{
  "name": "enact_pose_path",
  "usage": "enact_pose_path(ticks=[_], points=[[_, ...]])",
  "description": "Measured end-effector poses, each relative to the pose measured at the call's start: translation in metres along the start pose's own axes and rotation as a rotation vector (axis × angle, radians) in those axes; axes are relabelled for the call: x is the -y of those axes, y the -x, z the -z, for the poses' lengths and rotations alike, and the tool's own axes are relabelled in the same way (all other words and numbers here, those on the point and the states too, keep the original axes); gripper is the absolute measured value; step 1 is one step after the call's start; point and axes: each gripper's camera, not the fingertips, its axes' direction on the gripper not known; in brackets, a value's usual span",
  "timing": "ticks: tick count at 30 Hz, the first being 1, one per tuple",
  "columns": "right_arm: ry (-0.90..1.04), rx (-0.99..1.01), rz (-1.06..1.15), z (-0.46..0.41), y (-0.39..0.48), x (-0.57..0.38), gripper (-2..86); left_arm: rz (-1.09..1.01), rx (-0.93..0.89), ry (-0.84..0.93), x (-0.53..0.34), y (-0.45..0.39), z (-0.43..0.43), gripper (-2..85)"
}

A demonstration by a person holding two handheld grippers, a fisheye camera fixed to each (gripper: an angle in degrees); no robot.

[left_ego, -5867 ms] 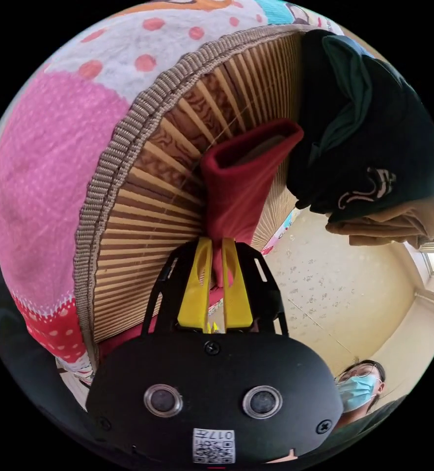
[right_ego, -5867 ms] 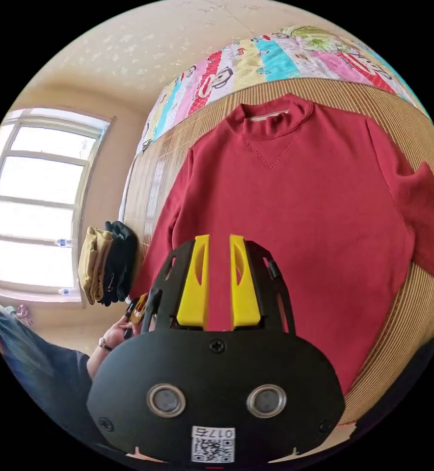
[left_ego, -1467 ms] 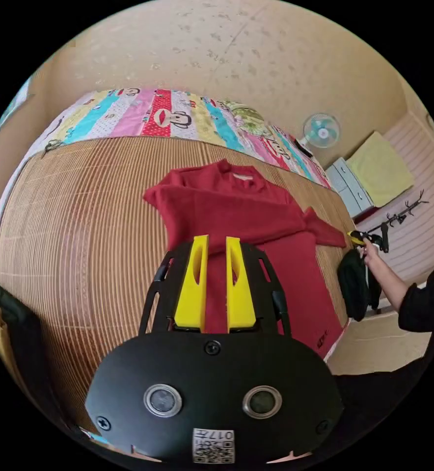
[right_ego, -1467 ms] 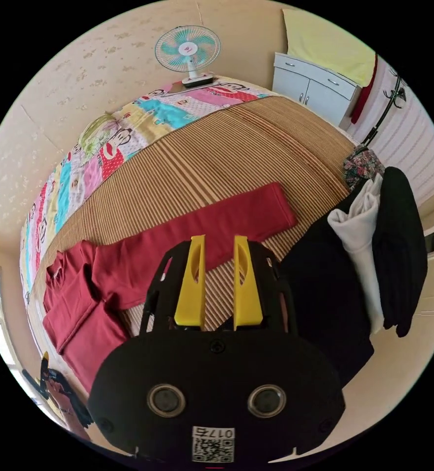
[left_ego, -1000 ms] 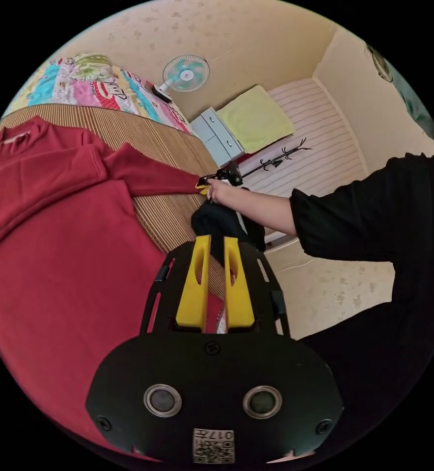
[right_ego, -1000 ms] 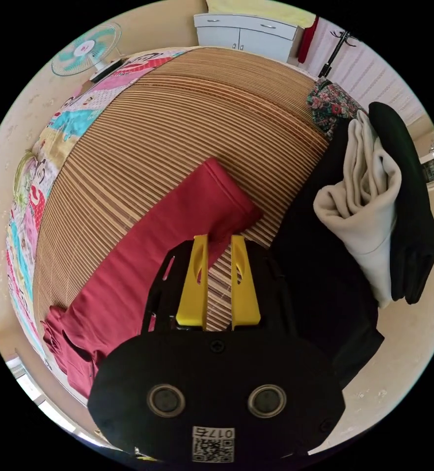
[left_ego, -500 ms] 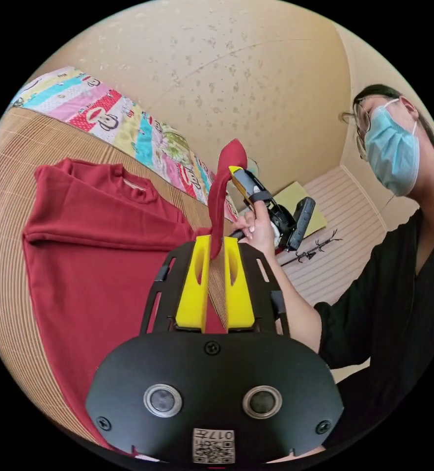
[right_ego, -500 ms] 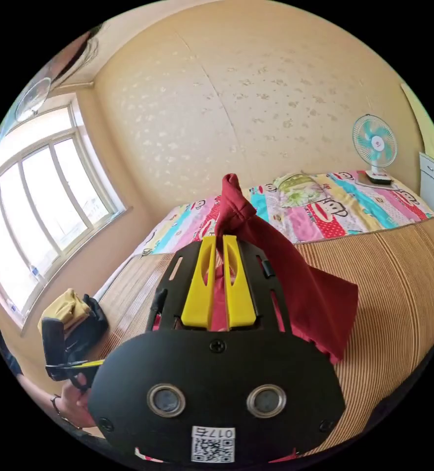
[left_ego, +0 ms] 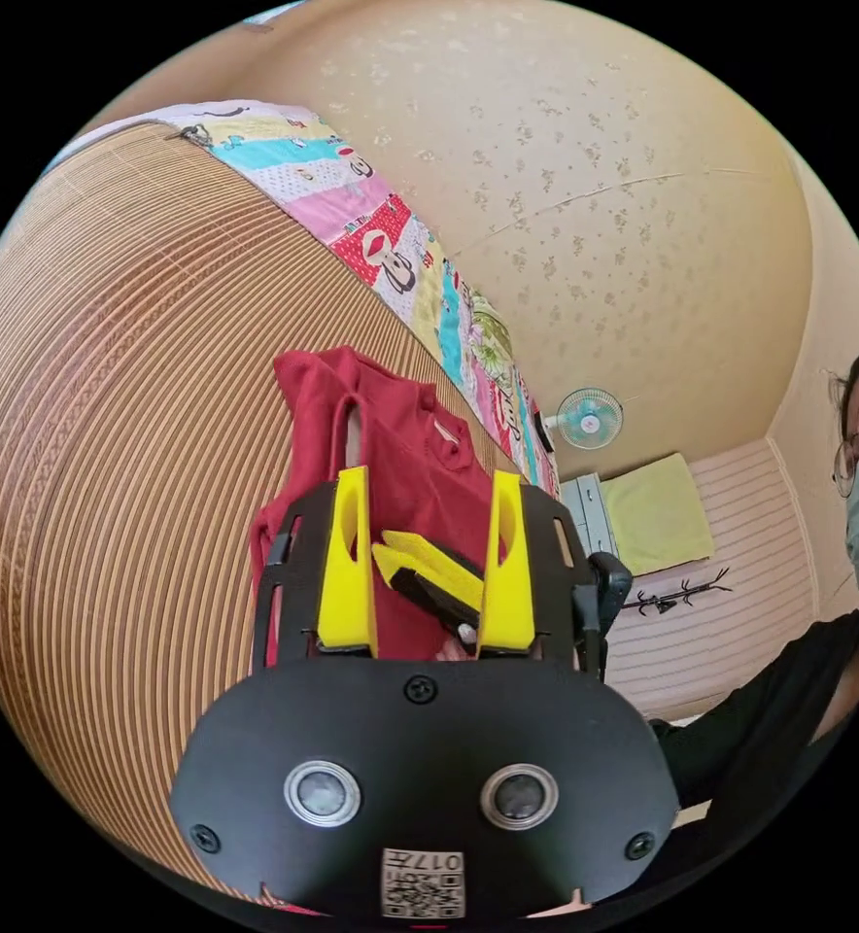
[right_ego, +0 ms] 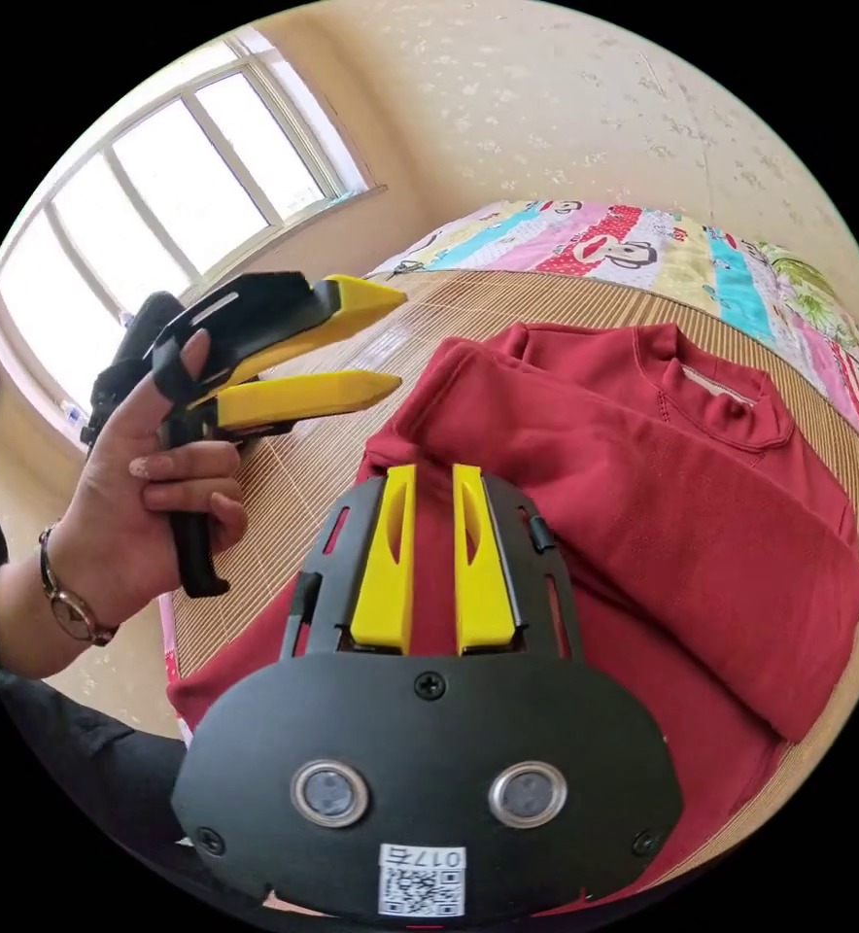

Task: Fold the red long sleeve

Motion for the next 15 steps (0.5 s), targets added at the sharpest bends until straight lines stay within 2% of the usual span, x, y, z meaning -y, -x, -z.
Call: enact_pose_path(ticks=[3,6,9,11,12,14,15], points=[[0.067,0.106,-0.026,0.003,-0.012,-0.005,7.9,0.07,0.027,0.069,0.014,0.012,-0.028,16.6],[0.017,0.007,-0.045,0.033,-0.02,-0.013,7.5,0.031,0.166,0.159,0.02,0.016,-0.055,12.8],[-0.041,-0.188,-0.129,0.074,-0.043,-0.023,7.5,-0.042,0.166,0.108,0.016,0.005,-0.052,11.2],[-0.113,-0.417,-0.244,0.115,-0.071,-0.033,7.4,-0.11,0.158,0.045,0.013,-0.006,-0.045,11.3],[-0.125,-0.469,-0.272,0.124,-0.079,-0.036,7.4,-0.151,0.184,0.028,0.012,-0.011,-0.045,11.5],[-0.075,-0.639,-0.362,0.141,-0.111,-0.039,7.6,-0.153,0.255,0.057,0.014,-0.008,-0.057,13.0],[-0.052,-0.661,-0.382,0.143,-0.119,-0.039,7.6,-0.14,0.283,0.083,0.014,-0.001,-0.069,13.9]])
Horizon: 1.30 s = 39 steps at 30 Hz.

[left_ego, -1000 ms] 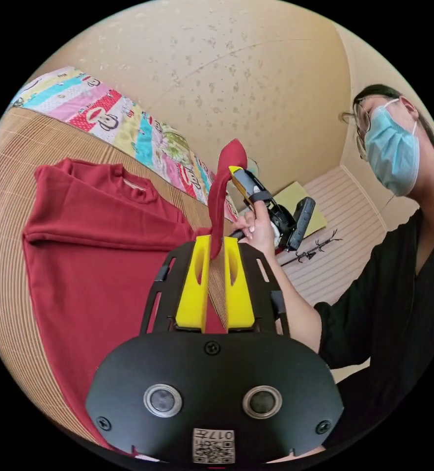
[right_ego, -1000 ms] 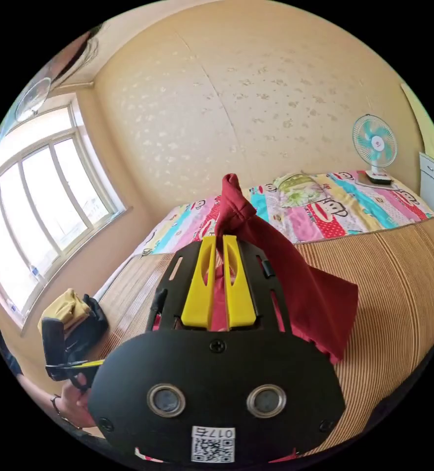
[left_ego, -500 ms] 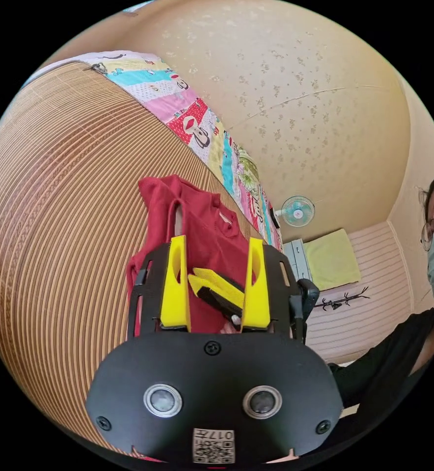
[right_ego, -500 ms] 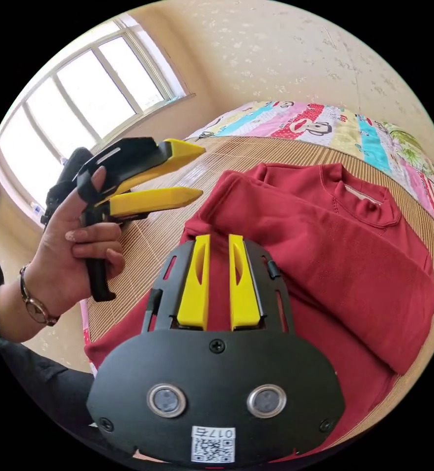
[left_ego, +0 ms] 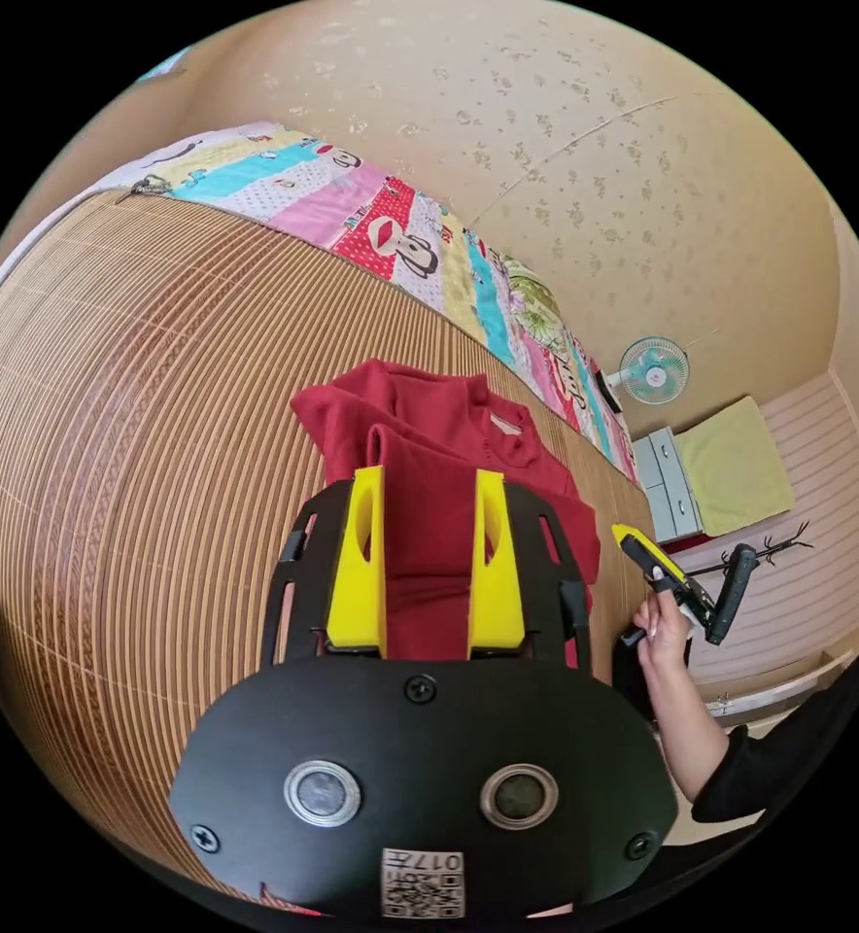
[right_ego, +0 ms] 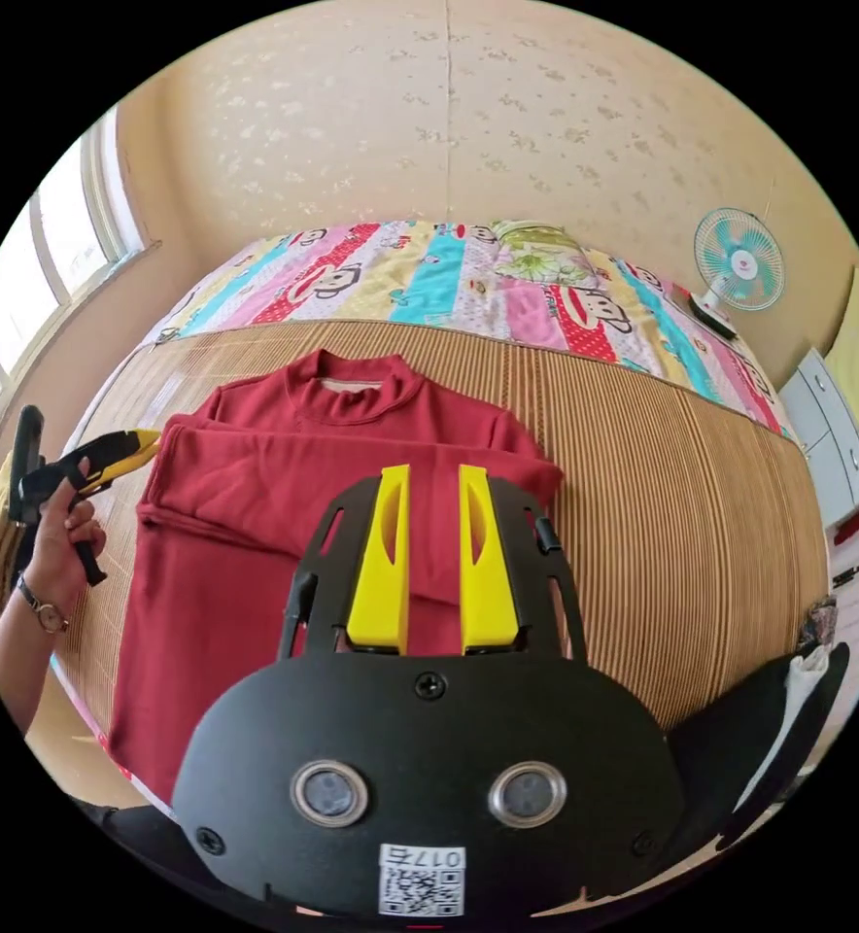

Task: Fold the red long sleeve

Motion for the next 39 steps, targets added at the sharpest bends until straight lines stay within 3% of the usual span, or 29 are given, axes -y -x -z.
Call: enact_pose_path(ticks=[3,5,10,14,18,23,28,31,33,35,37,39], points=[[0.068,0.084,-0.156,-0.012,-0.029,0.01,7.2,-0.005,0.063,0.016,-0.01,0.002,-0.027,13.1],[0.102,0.275,-0.215,-0.022,-0.039,0.008,5.9,-0.031,0.15,0.006,-0.018,-0.007,-0.028,9.7],[0.125,0.244,-0.284,-0.03,-0.043,-0.007,5.3,-0.157,0.196,-0.036,-0.041,-0.036,-0.024,7.7],[0.12,0.346,-0.447,-0.038,-0.057,-0.02,4.6,-0.133,0.258,0.054,-0.052,-0.033,-0.052,8.7],[0.141,0.419,-0.51,-0.048,-0.059,-0.026,3.9,-0.144,0.241,-0.014,-0.061,-0.043,-0.038,4.0],[0.069,0.342,-0.483,-0.037,-0.062,-0.01,5.3,-0.193,0.19,-0.196,-0.074,-0.067,0.014,3.8],[0.058,0.225,-0.392,-0.052,-0.055,0.021,7.3,-0.038,0.159,-0.063,-0.078,-0.027,-0.016,4.5],[0.047,0.169,-0.361,-0.059,-0.05,0.044,7.6,0.038,0.132,-0.103,-0.089,-0.011,-0.006,7.3],[0.006,0.172,-0.33,-0.06,-0.044,0.057,7.5,0.022,0.112,-0.165,-0.096,-0.018,0.011,9.7],[0.085,0.11,-0.203,-0.086,-0.029,0.078,6.8,-0.022,0.106,-0.164,-0.102,-0.03,0.014,10.4],[0.209,-0.051,-0.107,-0.122,-0.021,0.088,6.1,-0.098,0.099,-0.121,-0.107,-0.044,0.005,10.5],[0.169,-0.032,-0.087,-0.134,-0.03,0.09,5.4,-0.14,0.157,-0.011,-0.115,-0.056,-0.015,10.7]])
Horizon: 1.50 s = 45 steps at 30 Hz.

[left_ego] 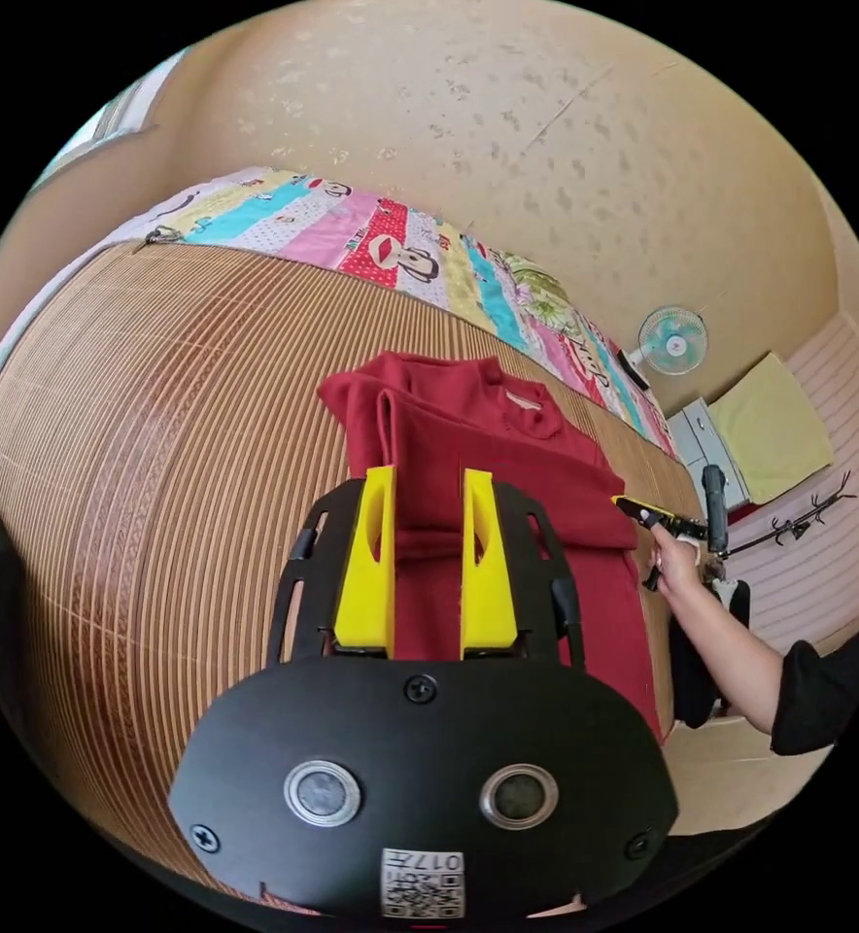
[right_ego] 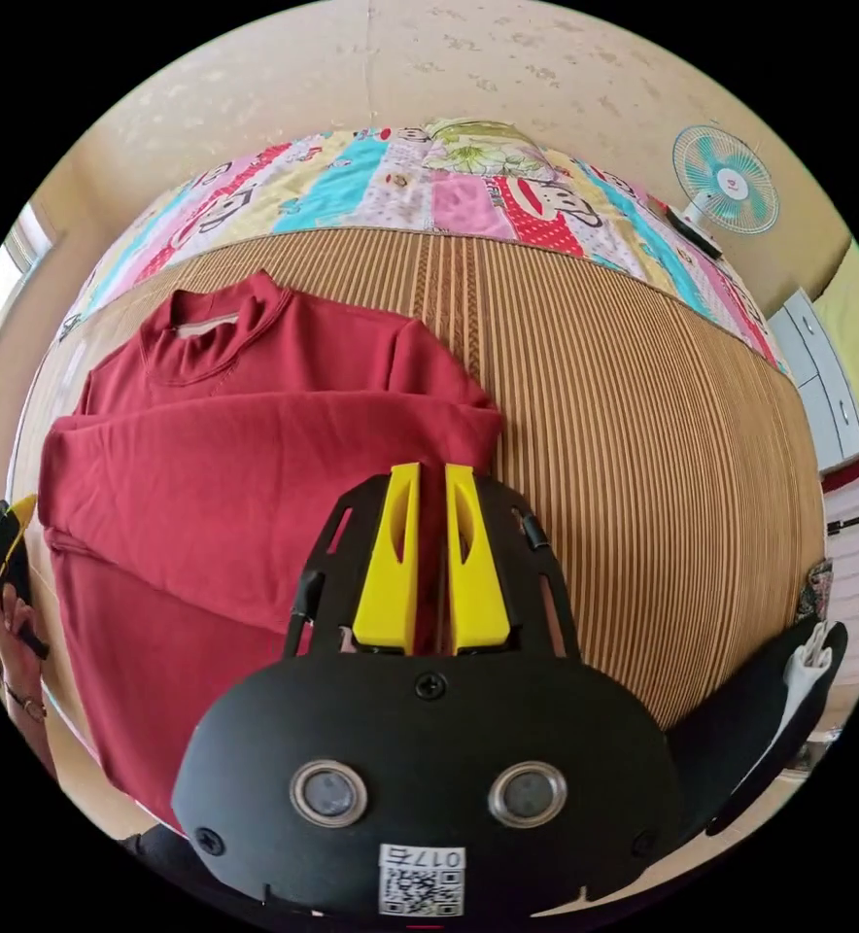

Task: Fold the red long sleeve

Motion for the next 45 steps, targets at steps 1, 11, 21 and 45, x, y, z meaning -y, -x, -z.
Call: enact_pose_path(ticks=[1,11,21,45], points=[[0.007,0.035,-0.017,-0.002,-0.01,0.008,4.9,0.006,0.026,0.009,-0.004,-0.002,-0.001,10.6],[0.023,0.27,-0.002,0.049,-0.049,-0.007,6.5,0.11,-0.036,0.078,-0.119,0.011,0.073,12.2],[0.345,0.443,-0.06,0.062,-0.117,-0.129,9.6,0.043,-0.128,0.458,-0.209,0.001,0.124,12.4],[0.469,0.777,-0.225,0.043,-0.208,-0.156,5.4,0.24,-0.466,0.641,-0.194,0.06,0.218,3.7]])
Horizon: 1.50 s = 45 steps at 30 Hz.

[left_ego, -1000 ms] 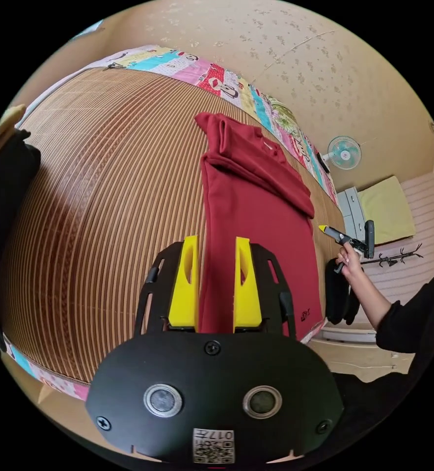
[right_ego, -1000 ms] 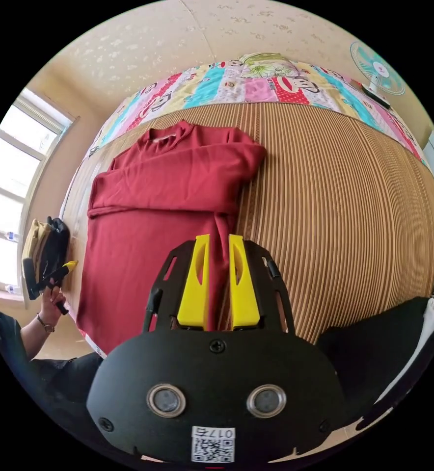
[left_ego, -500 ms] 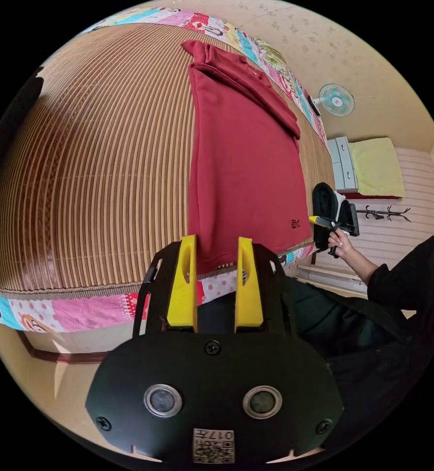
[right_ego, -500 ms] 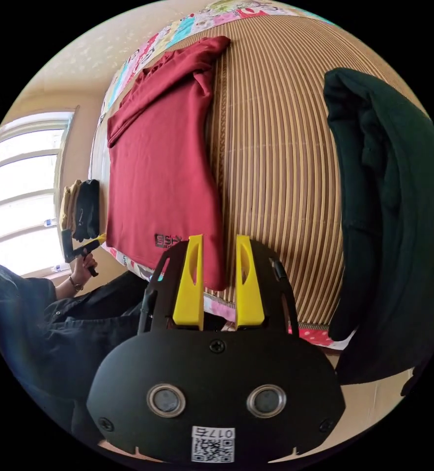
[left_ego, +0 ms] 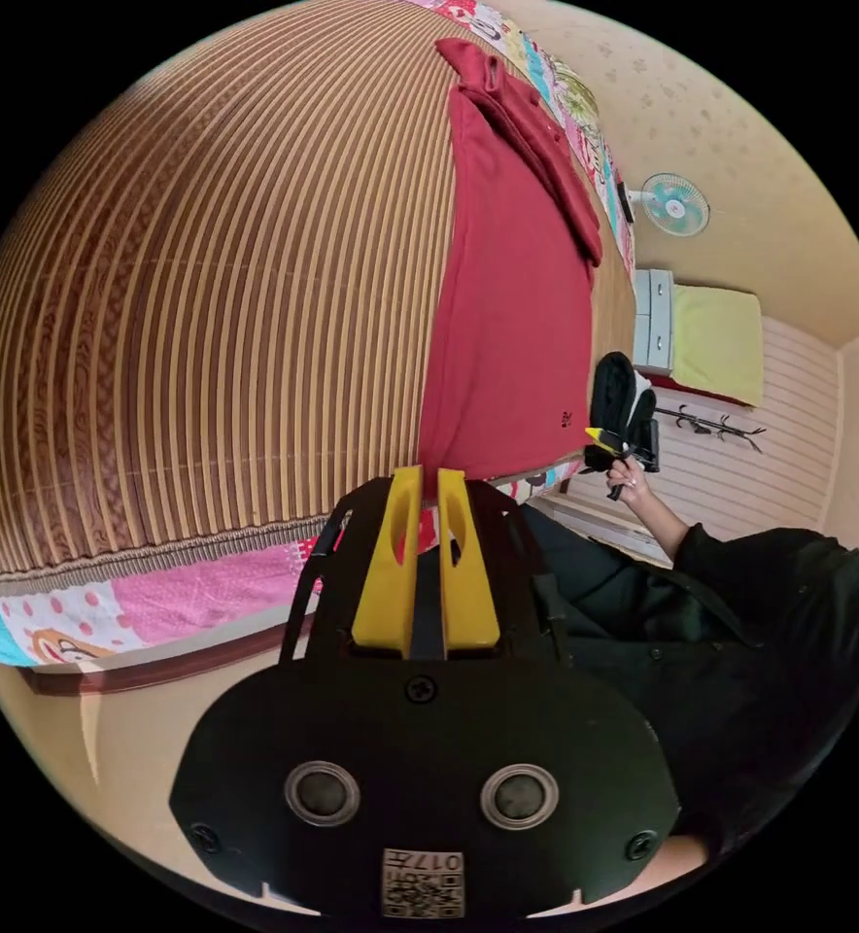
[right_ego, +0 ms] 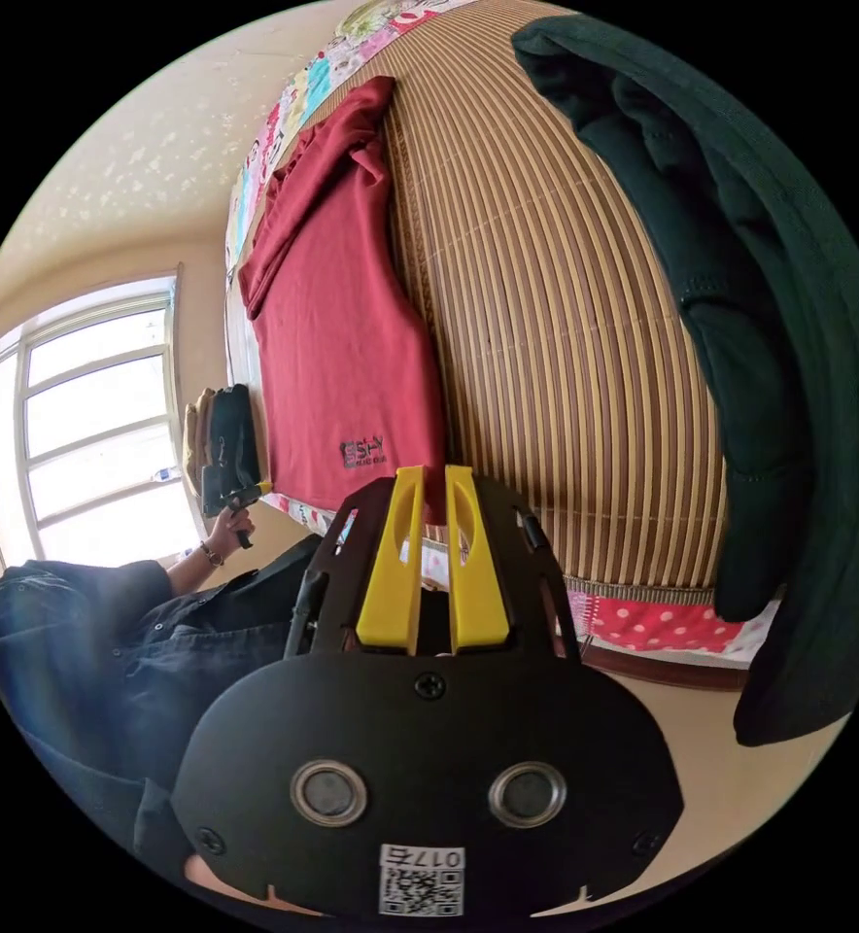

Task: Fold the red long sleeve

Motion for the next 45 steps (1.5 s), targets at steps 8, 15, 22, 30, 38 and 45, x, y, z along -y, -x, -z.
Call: enact_pose_path(ticks=[8,15,22,30,38,45], points=[[0.068,-0.043,-0.05,-0.002,0.0,0.019,8.0,-0.023,0.03,-0.051,-0.006,-0.05,0.04,7.8],[0.084,0.055,-0.179,0.001,-0.015,0.023,5.8,-0.002,0.105,0.06,0.016,-0.07,0.045,10.4],[0.146,-0.053,-0.221,0.004,0.007,0.037,3.3,0.116,-0.026,0.13,0.03,-0.064,0.079,5.0],[0.275,-0.05,-0.119,0.023,0.035,0.01,3.0,0.086,-0.153,0.152,-0.017,-0.111,0.166,4.1],[-0.145,0.423,-0.459,0.041,-0.016,-0.094,3.0,0.282,-0.529,-0.171,-0.078,-0.083,0.218,4.1],[-0.496,0.674,-0.48,0.034,-0.006,-0.077,3.0,0.286,-0.808,-0.52,-0.042,-0.097,0.252,4.2]])
